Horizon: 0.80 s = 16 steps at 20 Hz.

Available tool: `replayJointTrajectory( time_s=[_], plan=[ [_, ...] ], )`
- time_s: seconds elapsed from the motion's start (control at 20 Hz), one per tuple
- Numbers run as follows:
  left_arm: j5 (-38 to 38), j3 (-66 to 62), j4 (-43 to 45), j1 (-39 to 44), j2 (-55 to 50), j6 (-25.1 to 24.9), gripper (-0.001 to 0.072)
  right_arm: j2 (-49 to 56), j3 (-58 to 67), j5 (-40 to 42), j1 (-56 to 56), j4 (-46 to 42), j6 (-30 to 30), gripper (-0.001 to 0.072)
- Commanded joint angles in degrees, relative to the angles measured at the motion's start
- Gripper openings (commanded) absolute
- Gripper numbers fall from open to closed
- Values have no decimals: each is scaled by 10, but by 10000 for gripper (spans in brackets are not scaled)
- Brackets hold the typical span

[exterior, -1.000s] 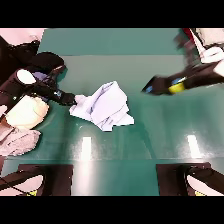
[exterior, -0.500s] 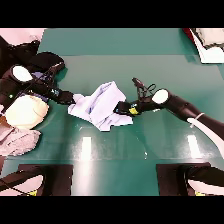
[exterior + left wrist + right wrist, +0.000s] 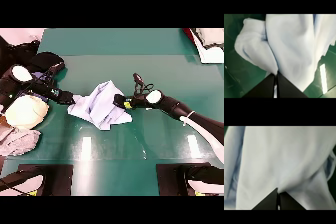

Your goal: Fold the shirts.

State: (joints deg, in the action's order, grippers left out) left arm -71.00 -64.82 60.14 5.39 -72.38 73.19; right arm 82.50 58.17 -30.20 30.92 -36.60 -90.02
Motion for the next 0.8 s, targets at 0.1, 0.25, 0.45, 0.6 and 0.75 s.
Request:
replayJointTrajectory(
  time_s=[0.1, 0.25, 0.45, 0.6, 0.75],
  plan=[
    [2, -76, 36, -32, 45, 35, 23, -66, 73, -61, -50, -71, 59, 13],
    [-1, -200, 40, -74, 113, 35, 23, -166, 148, -174, -123, -226, 11, 13],
    [-2, -362, 30, -83, 179, 36, 24, -289, 247, -294, -230, -310, -19, 13],
    [-2, -457, 7, -83, 203, 47, 24, -355, 311, -335, -284, -309, -21, 13],
    [-8, -529, -35, -83, 210, 49, 24, -401, 356, -356, -316, -309, -35, 13]
  ],
)
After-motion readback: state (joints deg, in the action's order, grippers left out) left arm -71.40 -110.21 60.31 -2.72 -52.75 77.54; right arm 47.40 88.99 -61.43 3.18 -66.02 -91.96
